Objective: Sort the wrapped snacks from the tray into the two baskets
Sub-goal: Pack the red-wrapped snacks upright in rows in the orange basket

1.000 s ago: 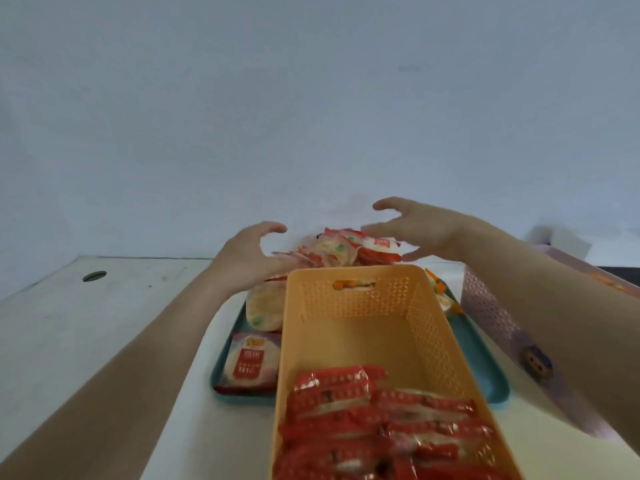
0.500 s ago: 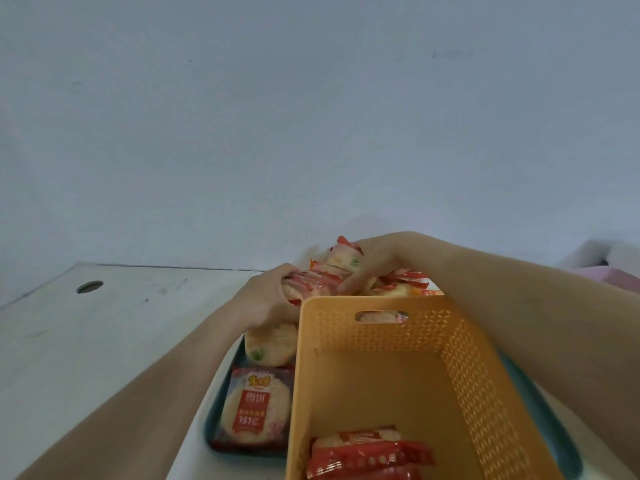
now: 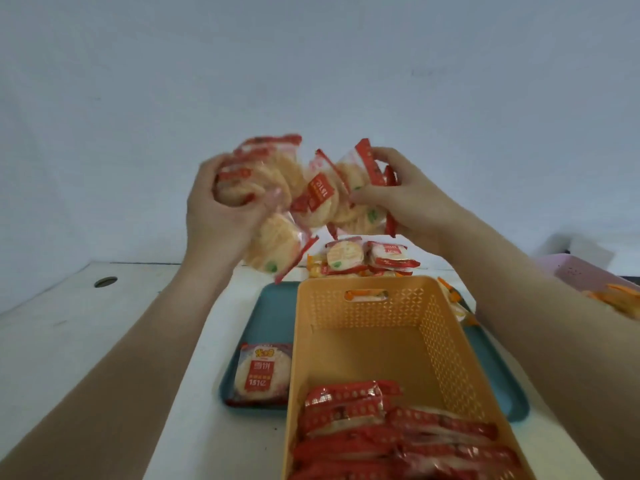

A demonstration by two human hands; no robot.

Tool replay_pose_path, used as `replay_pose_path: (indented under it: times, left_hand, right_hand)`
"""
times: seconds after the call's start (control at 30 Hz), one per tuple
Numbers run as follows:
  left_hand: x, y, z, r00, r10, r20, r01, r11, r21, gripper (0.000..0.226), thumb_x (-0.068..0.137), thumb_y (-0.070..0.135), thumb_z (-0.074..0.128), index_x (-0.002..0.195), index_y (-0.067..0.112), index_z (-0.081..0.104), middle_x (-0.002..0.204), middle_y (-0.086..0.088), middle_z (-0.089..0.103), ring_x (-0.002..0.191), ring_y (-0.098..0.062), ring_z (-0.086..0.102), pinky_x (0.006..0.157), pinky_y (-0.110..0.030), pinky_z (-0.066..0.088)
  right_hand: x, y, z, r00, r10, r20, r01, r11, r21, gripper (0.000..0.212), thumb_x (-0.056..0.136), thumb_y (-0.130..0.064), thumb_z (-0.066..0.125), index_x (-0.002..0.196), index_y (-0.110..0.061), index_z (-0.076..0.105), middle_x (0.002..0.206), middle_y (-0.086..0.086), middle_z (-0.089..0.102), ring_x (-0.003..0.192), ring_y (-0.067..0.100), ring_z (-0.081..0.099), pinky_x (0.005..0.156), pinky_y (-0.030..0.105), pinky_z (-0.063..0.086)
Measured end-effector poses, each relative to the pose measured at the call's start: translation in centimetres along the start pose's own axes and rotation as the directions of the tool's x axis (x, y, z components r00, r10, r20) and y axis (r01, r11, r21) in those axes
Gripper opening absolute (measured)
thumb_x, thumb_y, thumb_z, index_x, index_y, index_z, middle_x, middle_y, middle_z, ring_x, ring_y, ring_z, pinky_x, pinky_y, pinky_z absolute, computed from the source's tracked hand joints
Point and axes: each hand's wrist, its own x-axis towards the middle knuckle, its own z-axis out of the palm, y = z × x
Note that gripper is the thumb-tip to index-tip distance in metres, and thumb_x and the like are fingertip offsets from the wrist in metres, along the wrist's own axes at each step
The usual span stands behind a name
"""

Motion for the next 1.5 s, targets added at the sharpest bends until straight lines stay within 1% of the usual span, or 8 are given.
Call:
replay_pose_path:
  times: [0.2, 0.33, 0.43, 0.53, 0.73, 1.1, 1.3, 1.5]
  left_hand:
    - [-5.7, 3.9, 1.8, 0.954, 0.042, 0.298, -0.023, 0.997, -0.067, 0.070, 0.061, 0.050, 0.083, 0.119, 0.033, 0.047, 0.113, 0.013, 0.060, 0.100, 0.003, 0.061, 0.083, -0.020, 0.053]
    - [-8.7, 1.9, 2.4, 0.845, -0.070, 0.530, -0.270, 0.800, 0.535, 0.083, 0.068, 0.084, 0.045, 0.133, 0.034, 0.046, 0.136, 0.004, 0.041, 0.129, -0.016, 0.035, 0.106, -0.044, 0.034]
    - [-9.4, 2.1, 1.4, 0.866, 0.036, 0.498, -0.404, 0.637, 0.657, 0.067, 0.084, 0.069, 0.041, 0.139, 0.030, 0.041, 0.139, 0.001, 0.037, 0.128, -0.021, 0.031, 0.098, -0.045, 0.030]
    - [-9.9, 3.4, 0.0, 0.820, 0.298, 0.489, -0.542, 0.680, 0.494, 0.029, 0.090, 0.037, 0.060, 0.116, 0.025, 0.059, 0.106, 0.002, 0.053, 0.095, -0.009, 0.049, 0.079, -0.026, 0.037]
    - [-12.0, 4.6, -0.6, 0.561, -0.135, 0.817, -0.431, 0.795, 0.427, 0.031, 0.087, 0.034, 0.064, 0.116, 0.043, 0.058, 0.073, 0.018, 0.068, 0.072, 0.003, 0.062, 0.075, -0.027, 0.053]
    - [-12.9, 3.9, 1.2, 0.702, 0.023, 0.712, -0.581, 0.596, 0.554, 0.020, 0.083, 0.050, 0.058, 0.087, 0.033, 0.048, 0.064, 0.011, 0.057, 0.068, -0.015, 0.057, 0.060, -0.031, 0.045]
    - [-13.0, 3.7, 1.0, 0.738, 0.003, 0.675, -0.511, 0.656, 0.555, 0.021, 0.085, 0.051, 0.054, 0.103, 0.041, 0.061, 0.058, 0.015, 0.055, 0.066, -0.009, 0.057, 0.056, -0.027, 0.038]
    - [-12.4, 4.4, -0.4, 0.782, -0.005, 0.624, -0.344, 0.831, 0.437, 0.013, 0.087, 0.030, 0.066, 0.096, 0.037, 0.073, 0.086, 0.020, 0.068, 0.082, 0.001, 0.060, 0.074, -0.018, 0.048]
  right_hand:
    - [-6.9, -0.8, -2.2, 0.992, 0.083, 0.100, -0.072, 0.991, -0.114, 0.041, 0.083, -0.019, 0.073, 0.119, -0.025, 0.056, 0.101, 0.010, 0.068, 0.085, 0.028, 0.072, 0.080, 0.046, 0.058]
    - [-10.3, 1.1, -2.5, 0.963, 0.154, 0.223, -0.062, 0.926, -0.373, 0.060, 0.078, -0.029, 0.078, 0.130, -0.027, 0.050, 0.117, 0.001, 0.067, 0.104, 0.016, 0.066, 0.095, 0.039, 0.052]
    - [-11.7, 1.6, -2.0, 0.998, 0.004, 0.058, 0.028, 0.845, -0.534, 0.072, 0.082, -0.030, 0.074, 0.143, -0.029, 0.036, 0.127, -0.012, 0.052, 0.112, 0.000, 0.048, 0.092, 0.015, 0.041]
    - [-12.4, 2.3, -1.5, 0.962, -0.248, -0.112, 0.138, 0.801, -0.583, 0.059, 0.084, -0.021, 0.068, 0.137, -0.025, 0.043, 0.135, -0.006, 0.045, 0.121, 0.003, 0.041, 0.102, 0.029, 0.040]
    - [-13.4, 1.9, -1.4, 0.974, -0.188, 0.123, 0.204, 0.508, -0.837, 0.025, 0.087, -0.025, 0.060, 0.112, -0.026, 0.062, 0.100, -0.003, 0.051, 0.088, 0.018, 0.056, 0.076, 0.029, 0.043]
    - [-15.2, 2.5, -0.2, 0.973, -0.103, 0.207, 0.210, 0.022, -0.977, 0.026, 0.090, -0.013, 0.044, 0.112, -0.017, 0.056, 0.109, 0.005, 0.059, 0.106, 0.026, 0.054, 0.077, 0.036, 0.042]
    - [-14.4, 2.3, 0.7, 0.968, -0.216, 0.128, 0.227, 0.533, -0.815, 0.029, 0.090, -0.031, 0.054, 0.117, -0.023, 0.064, 0.106, -0.001, 0.059, 0.099, 0.017, 0.054, 0.083, 0.035, 0.046]
    - [-14.1, 4.5, 1.1, 0.981, -0.136, 0.139, 0.188, 0.470, -0.862, 0.020, 0.087, -0.029, 0.059, 0.103, -0.024, 0.070, 0.100, -0.006, 0.048, 0.096, 0.016, 0.054, 0.074, 0.027, 0.039]
